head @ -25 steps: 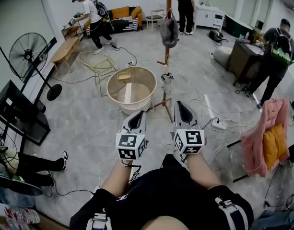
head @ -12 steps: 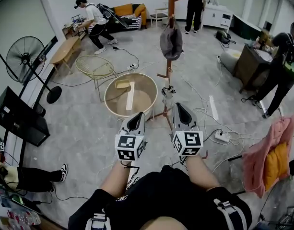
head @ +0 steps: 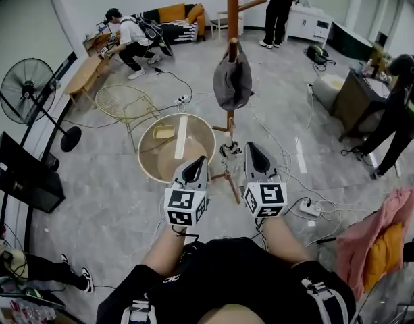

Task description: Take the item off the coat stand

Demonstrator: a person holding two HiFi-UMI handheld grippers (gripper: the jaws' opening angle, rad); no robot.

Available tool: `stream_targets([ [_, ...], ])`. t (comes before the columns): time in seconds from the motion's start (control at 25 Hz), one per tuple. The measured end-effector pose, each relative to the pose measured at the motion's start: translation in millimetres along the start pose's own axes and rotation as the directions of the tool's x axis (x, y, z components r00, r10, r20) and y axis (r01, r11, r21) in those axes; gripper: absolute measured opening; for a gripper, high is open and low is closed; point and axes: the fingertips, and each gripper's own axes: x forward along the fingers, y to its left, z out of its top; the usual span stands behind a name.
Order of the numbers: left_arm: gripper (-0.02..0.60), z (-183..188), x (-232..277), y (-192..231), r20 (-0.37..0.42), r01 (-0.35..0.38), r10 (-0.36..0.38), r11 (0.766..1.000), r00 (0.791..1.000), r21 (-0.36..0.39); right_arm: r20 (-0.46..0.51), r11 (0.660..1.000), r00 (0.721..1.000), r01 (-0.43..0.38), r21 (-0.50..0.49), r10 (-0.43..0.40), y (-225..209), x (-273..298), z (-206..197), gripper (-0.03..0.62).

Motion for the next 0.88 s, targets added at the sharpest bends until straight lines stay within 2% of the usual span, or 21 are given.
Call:
stream_targets([
  [0.12, 0.015, 22, 32, 20, 0.019, -0.015, 0.015, 1.000, 1.000, -0.008, 0.008, 1.000, 1.000, 0.003, 0.000, -0.003, -20, 43, 16, 0.015],
  [0.24, 0.015, 41, 61, 50, 0.006, -0.014, 0.014, 1.000, 1.000, -0.005, 0.019, 1.000, 1.000, 0.019, -0.005, -0.018, -28, 87, 35, 0.015],
  [0.36, 0.015, 47, 72, 71, -0.003, -0.011, 0.011, 1.000, 1.000, -0.002, 0.021, 1.000, 0.999, 0.030, -0.004, -0.030, -27, 112, 41, 0.015],
  [0.48, 0.015, 51, 78, 86, 0.013, -0.012, 0.012, 1.000, 1.000, 0.008, 0.076, 0.999, 0.996, 0.040, 0.006, -0.041, -28, 127, 52, 0.015],
  [0.52, 0.015, 50, 80, 91, 0.012, -0.014, 0.014, 1.000, 1.000, 0.008, 0.105, 0.999, 0.994, 0.039, 0.020, -0.041, -28, 131, 56, 0.061],
  [0.6, 0.015, 46, 81, 100, 0.006, -0.017, 0.017, 1.000, 1.000, 0.006, 0.160, 0.998, 0.986, 0.028, 0.048, -0.035, -26, 138, 66, 0.272],
  [0.64, 0.015, 44, 81, 104, 0.005, -0.019, 0.019, 1.000, 1.000, 0.005, 0.178, 0.999, 0.983, 0.024, 0.048, -0.032, -25, 141, 70, 0.349],
  [0.8, 0.015, 40, 79, 117, 0.004, -0.030, 0.030, 1.000, 1.000, -0.006, 0.179, 1.000, 0.984, 0.020, -0.006, -0.019, -22, 163, 83, 0.513],
  [0.88, 0.015, 37, 78, 123, -0.001, -0.035, 0.035, 0.999, 0.999, -0.013, 0.159, 1.000, 0.987, 0.017, -0.026, -0.013, -22, 177, 85, 0.549],
])
